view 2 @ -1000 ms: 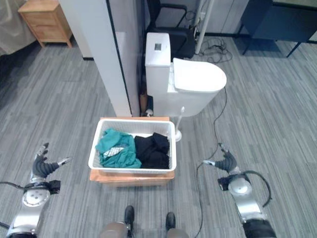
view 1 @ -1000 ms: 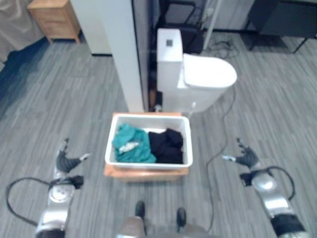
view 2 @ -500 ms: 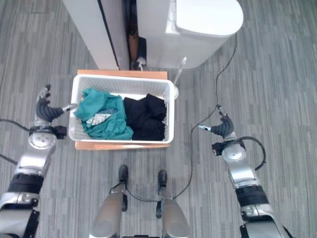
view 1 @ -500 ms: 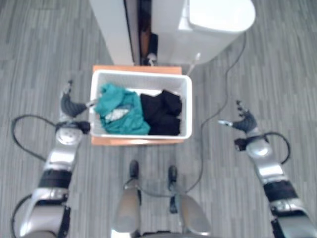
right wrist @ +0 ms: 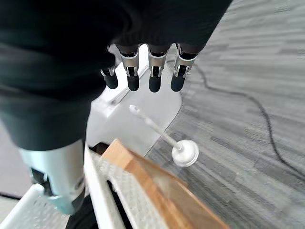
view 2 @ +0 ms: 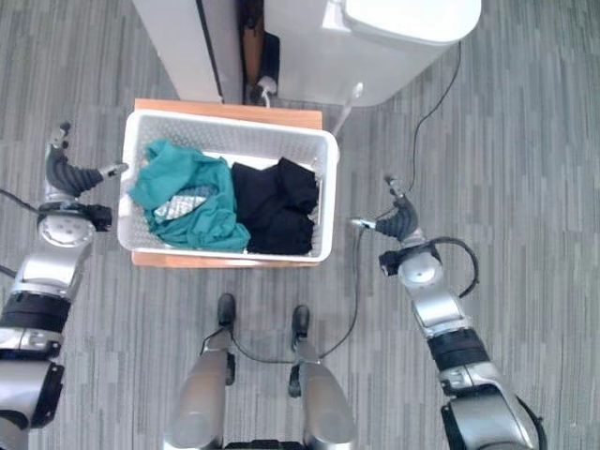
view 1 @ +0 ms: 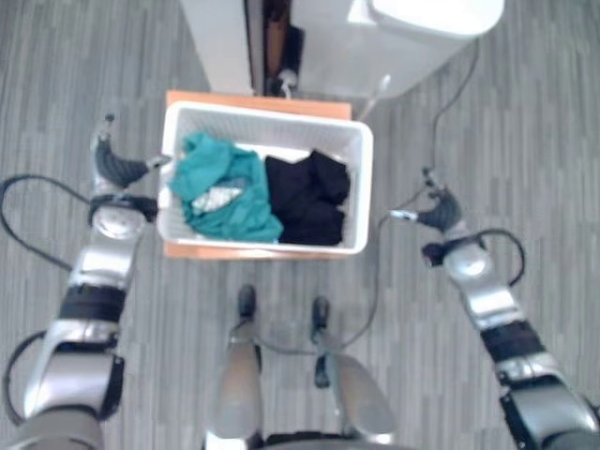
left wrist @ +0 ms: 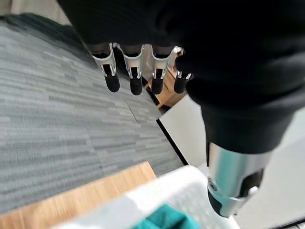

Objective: Grab the laundry basket,head to the washer,open it,put in the laundry and shut it.

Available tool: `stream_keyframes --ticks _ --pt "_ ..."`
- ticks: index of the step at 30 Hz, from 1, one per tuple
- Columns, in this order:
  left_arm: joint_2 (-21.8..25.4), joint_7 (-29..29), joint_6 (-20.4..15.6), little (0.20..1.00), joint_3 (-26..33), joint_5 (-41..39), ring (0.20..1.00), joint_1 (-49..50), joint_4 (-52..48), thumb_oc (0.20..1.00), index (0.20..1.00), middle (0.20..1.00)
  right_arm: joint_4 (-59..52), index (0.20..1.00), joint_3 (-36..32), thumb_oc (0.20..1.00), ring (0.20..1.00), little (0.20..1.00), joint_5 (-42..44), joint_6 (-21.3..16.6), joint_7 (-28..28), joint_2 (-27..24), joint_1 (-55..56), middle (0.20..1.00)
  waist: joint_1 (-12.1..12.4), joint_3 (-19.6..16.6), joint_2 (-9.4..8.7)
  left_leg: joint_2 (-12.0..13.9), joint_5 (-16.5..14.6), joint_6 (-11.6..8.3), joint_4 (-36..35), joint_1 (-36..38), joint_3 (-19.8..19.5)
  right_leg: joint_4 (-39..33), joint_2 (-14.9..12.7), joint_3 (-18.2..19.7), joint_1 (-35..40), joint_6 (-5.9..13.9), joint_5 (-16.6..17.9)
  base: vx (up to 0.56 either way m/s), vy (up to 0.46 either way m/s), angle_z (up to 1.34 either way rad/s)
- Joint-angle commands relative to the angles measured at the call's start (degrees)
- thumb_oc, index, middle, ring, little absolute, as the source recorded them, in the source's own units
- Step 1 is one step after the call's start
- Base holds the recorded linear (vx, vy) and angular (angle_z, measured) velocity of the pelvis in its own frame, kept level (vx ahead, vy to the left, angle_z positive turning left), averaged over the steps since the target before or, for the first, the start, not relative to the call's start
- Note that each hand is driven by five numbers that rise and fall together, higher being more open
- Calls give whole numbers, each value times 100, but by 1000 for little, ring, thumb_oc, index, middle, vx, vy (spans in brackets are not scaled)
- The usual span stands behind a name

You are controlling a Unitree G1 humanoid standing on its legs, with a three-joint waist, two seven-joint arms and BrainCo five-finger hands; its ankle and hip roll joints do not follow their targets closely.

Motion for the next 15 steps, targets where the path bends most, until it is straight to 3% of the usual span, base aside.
stream_keyframes --ticks 1,15 --pt "182 274 -132 1000 31 -11 1000 -369 222 1000 1000 1000 -577 1000 -40 1000 1000 1000 154 -112 -112 -28 4 1000 -29 -225 53 202 -745 165 744 -387 -1 723 -427 0 -471 203 -353 -61 -10 -4" --pt "382 314 -52 1000 -108 25 1000 -639 282 1000 1000 1000 -678 1000 344 1000 1000 1000 271 -38 -119 159 -531 1000 -34 -54 184 193 -711 155 782 -598 161 796 -507 47 -783 261 -278 -9 -1 -6"
